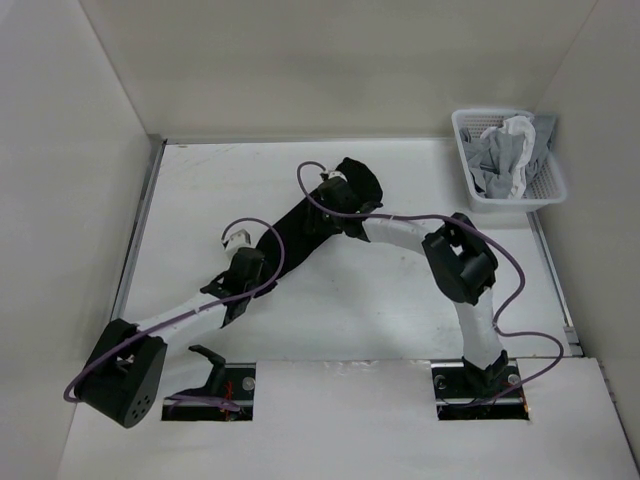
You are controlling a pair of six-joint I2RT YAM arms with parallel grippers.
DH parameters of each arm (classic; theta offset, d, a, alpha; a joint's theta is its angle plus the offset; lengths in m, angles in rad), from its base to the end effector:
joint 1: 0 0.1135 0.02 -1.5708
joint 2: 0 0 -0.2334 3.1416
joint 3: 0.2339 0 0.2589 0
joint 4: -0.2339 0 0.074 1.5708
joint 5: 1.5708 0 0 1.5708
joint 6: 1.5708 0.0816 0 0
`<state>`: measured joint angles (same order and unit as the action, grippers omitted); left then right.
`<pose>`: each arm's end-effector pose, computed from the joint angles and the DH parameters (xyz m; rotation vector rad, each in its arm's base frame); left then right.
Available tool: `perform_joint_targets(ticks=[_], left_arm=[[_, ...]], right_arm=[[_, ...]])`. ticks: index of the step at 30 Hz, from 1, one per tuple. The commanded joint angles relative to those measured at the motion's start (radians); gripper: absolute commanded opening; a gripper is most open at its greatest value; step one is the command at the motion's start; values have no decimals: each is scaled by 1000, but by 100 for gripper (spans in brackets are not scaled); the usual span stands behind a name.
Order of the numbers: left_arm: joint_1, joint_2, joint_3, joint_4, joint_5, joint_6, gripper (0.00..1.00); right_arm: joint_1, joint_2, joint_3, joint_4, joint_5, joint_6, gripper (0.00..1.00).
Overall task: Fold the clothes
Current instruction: Flatten the tank top out
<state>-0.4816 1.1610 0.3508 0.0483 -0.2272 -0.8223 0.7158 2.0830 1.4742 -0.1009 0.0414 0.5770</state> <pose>0.2346 -0.1019 0.0805 -0.5091 2.2858 -0.3953 0.3744 0.3212 0.1208 -0.1412 2.3556 0.6138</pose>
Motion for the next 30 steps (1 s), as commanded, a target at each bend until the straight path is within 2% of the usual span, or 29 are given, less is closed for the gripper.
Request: perform_joint_targets(ticks=[1, 4, 7, 10, 12, 17, 21, 25, 30], left_arm=[[19, -64, 10, 28, 11, -1, 7], [36, -106, -6, 28, 45, -11, 6], [56, -135, -18, 28, 77, -23, 5], [91, -158, -19, 31, 115, -23, 5], [132, -175, -16, 36, 138, -29, 4], [226, -236, 46, 62, 207, -93, 2], [223, -286, 126, 81, 252, -167, 1], [234, -386, 189, 52, 272, -228, 1], [278, -454, 263, 24, 287, -288, 1]], right_arm=[[-3, 31, 73, -42, 44, 3, 56], [-3, 55, 109, -68, 84, 20, 50], [-3, 98, 178, -141, 110, 27, 40], [-3, 109, 198, -161, 115, 37, 18], [-3, 56, 143, -105, 147, 55, 10], [-6, -216, -63, 26, 215, 40, 5], [-11, -499, -257, 72, 238, 14, 4], [-6, -809, -457, 61, 259, -2, 4], [0, -1133, -624, -13, 267, 58, 4]])
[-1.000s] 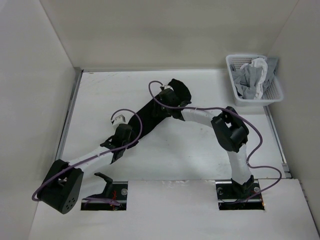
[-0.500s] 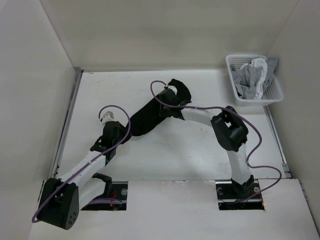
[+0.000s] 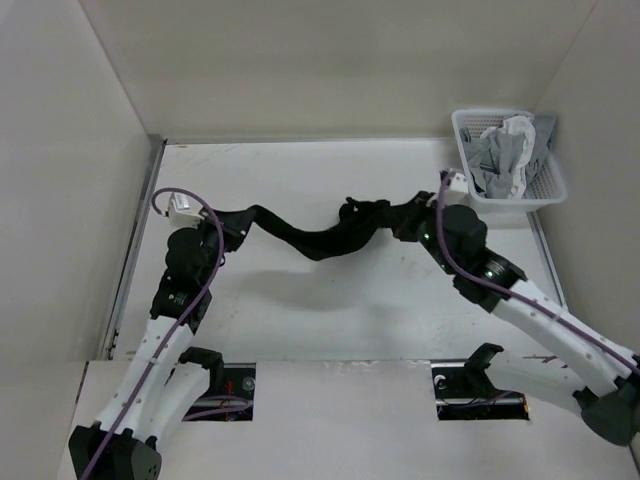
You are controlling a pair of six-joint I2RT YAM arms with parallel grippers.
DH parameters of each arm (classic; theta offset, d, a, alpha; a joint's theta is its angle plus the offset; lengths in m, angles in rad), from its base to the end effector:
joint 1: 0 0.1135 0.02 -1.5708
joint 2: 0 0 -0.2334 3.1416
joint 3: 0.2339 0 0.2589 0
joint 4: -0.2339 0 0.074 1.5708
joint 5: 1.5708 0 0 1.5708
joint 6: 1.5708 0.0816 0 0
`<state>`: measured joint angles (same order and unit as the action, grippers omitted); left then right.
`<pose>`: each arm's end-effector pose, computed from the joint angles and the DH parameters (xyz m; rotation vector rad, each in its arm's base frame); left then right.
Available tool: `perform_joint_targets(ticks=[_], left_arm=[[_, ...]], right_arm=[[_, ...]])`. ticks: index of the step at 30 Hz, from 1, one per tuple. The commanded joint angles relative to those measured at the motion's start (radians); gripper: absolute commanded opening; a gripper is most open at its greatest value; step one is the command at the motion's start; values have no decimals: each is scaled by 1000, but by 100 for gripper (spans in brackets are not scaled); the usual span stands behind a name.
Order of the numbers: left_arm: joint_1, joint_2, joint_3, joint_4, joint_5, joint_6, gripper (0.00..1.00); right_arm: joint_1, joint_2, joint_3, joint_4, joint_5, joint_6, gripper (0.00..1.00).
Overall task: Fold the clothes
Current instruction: Flatten the tank top out
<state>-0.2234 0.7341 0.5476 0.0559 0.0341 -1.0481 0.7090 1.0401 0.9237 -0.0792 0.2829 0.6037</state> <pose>0.2525 -0.0602 0.2619 -0.6966 1.6597 -0.9622 0.2489 0.1835 0.3155 0.1155 1.8086 0.6991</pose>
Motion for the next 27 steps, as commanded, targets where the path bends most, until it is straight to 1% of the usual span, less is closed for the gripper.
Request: perform_joint_targets(ticks=[1, 2, 4, 6, 8, 9, 10, 13, 14, 16, 17, 18, 20, 21, 22, 24, 27], left_arm=[[23, -22, 78, 22, 15, -69, 1], [26, -3, 93, 34, 6, -82, 1], [25, 65, 116, 94, -2, -116, 1], [29, 160, 146, 169, 10, -160, 1], [46, 264, 198, 228, 13, -188, 1], [71, 395, 332, 272, 30, -214, 0], [72, 407, 348, 274, 33, -217, 0], [106, 534, 585, 274, 87, -248, 0], [112, 553, 654, 268, 110, -253, 0], [140, 554, 762, 253, 139, -254, 0], [155, 538, 790, 248, 142, -250, 0], [164, 512, 799, 252, 144, -245, 0], [172, 461, 784, 259, 138, -224, 0], [161, 430, 755, 265, 135, -213, 0], [155, 403, 717, 274, 130, -210, 0], [143, 341, 593, 291, 130, -217, 0], [129, 234, 335, 289, 128, -254, 1]], right_arm=[[7, -133, -89, -37, 16, 40, 4], [-7, -152, -95, -37, 6, 44, 5], [-53, -126, -68, -42, -23, 41, 5], [-87, -45, -19, -7, -82, 30, 4], [-145, 68, 53, 73, -138, 8, 4], [-226, 242, 231, 117, -236, 7, 3], [-233, 261, 254, 119, -246, 7, 3], [-289, 453, 578, 72, -324, 13, 2], [-299, 489, 684, 38, -336, 13, 2], [-297, 515, 832, -13, -341, 1, 2], [-296, 505, 871, -22, -338, -8, 2], [-297, 482, 874, -16, -332, -16, 2], [-293, 418, 789, 19, -315, -21, 3], [-285, 369, 694, 48, -306, -13, 3], [-271, 316, 578, 89, -294, -4, 3], [-239, 206, 300, 180, -260, 36, 4], [-207, 88, -90, 294, -206, 141, 6]])
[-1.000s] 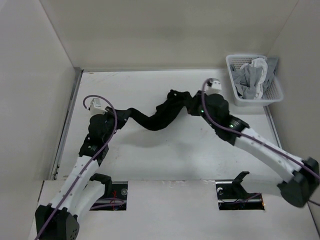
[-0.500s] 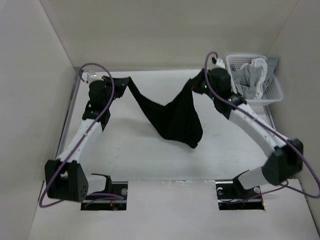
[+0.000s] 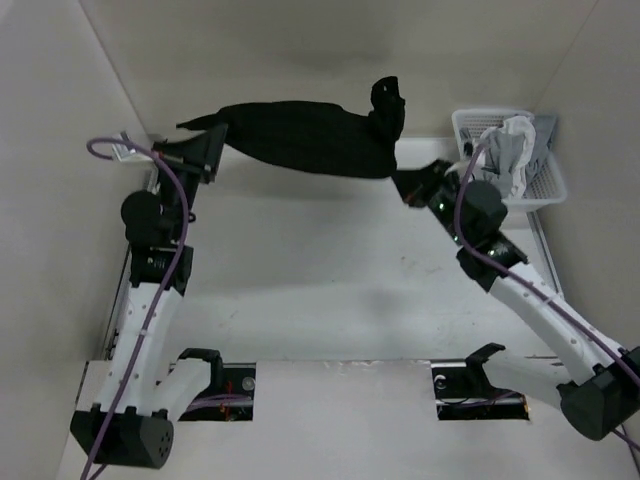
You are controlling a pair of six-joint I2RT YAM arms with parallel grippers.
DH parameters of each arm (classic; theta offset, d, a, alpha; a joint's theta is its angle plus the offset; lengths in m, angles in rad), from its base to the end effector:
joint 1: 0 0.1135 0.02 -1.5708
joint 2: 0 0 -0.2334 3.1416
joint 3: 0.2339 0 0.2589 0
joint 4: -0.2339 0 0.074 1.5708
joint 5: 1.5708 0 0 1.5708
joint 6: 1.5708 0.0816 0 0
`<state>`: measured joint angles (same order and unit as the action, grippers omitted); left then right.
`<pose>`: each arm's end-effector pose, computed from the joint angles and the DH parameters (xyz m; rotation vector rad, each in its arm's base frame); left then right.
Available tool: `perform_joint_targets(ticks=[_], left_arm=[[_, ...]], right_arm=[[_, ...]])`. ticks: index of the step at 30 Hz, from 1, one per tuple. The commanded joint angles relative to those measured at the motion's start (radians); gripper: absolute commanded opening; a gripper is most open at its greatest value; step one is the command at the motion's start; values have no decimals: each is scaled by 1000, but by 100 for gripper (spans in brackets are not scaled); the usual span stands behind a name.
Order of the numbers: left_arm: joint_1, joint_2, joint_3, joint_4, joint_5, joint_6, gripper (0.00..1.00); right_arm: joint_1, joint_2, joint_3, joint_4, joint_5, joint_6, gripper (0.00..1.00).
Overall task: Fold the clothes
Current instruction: Flatten the tank top out
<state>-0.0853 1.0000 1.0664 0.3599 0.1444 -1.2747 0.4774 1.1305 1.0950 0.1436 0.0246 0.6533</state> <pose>0.2801 -0.0357 0.4505 -0.5785 1.1035 -1.2783 0.2931 0.1494 0.3925 0.1551 1.5199 0.8961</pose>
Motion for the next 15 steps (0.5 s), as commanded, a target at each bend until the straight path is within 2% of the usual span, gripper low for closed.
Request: perform_joint_targets(ticks=[1, 4, 7, 11, 13, 15], left_arm=[[-8, -72, -279, -12, 18, -44, 1], [5, -200, -555, -27, 41, -78, 1], [35, -296, -783, -64, 89, -98, 2], [-10, -316, -1014, -52, 93, -132, 4], [-47, -319, -1072, -24, 69, -140, 4], [-70, -345, -1097, -29, 44, -146, 6]], right_arm=[[25, -17, -359, 89, 54, 133, 6], [5, -21, -558, 105, 32, 198, 7], [-30, -11, -645, 77, 14, 227, 14], [-58, -11, -679, 74, 18, 241, 34], [-53, 14, -646, 68, 26, 229, 46], [-50, 81, -594, 56, 21, 207, 53]])
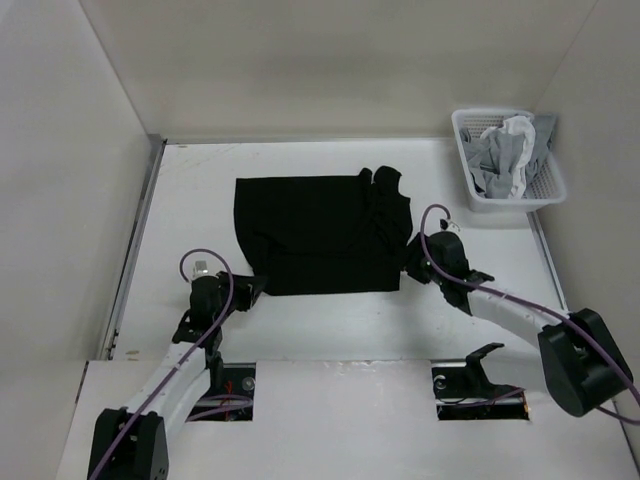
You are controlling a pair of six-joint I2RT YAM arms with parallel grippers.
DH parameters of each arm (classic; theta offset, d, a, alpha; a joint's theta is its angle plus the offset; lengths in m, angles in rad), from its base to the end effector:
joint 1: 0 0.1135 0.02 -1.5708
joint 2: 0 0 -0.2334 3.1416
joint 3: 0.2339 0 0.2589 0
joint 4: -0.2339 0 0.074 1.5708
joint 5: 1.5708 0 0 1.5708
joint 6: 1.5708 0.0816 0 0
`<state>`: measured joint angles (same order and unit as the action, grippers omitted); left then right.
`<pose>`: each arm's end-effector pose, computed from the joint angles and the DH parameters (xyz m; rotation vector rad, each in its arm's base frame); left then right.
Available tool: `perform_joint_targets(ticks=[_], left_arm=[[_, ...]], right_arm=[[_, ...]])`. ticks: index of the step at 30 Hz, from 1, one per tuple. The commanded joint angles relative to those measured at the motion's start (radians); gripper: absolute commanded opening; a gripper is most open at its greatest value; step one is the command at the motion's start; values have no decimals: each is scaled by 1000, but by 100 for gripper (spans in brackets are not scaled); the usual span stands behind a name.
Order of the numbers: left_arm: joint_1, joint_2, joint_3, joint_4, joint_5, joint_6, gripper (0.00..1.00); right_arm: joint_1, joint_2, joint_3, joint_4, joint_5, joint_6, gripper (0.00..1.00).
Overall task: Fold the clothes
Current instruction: Flatten the tank top out
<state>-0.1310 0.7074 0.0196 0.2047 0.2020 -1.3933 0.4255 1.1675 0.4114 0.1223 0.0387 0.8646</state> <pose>0.2077 -0.0439 0.0801 -1.2140 1.8942 -1.1022 0.2546 0.1119 0.1069 0.5201 2.2277 0.6607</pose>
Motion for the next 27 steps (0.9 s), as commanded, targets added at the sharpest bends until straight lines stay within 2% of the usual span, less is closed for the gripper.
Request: perform_joint_targets(ticks=[1, 3, 6, 11, 14, 17, 20, 22, 27], left_arm=[[-34, -65, -52, 122, -19, -26, 8], [-43, -95, -40, 92, -21, -10, 12], [-55, -153, -8, 3, -22, 36, 13], [-61, -224, 109, -359, -162, 183, 9], [-74, -233, 146, -470, -220, 250, 13], [-80, -232, 157, -488, -222, 302, 32], [-58, -273, 195, -521, -246, 358, 44], [-57, -290, 227, -550, -283, 382, 44], [-91, -303, 289, -544, -429, 412, 45]], right_arm=[[6, 85, 119, 59, 3, -7, 54], [14, 145, 148, 40, 15, -4, 54], [17, 170, 141, 17, 39, -1, 52], [11, 170, 136, -47, 58, 1, 50], [15, 253, 196, -91, 52, -12, 48], [15, 332, 243, -95, 33, -12, 40], [5, 417, 322, -92, -14, -18, 19], [-27, 481, 410, -99, -49, -25, 10], [-86, 654, 686, -131, -121, -18, 4]])
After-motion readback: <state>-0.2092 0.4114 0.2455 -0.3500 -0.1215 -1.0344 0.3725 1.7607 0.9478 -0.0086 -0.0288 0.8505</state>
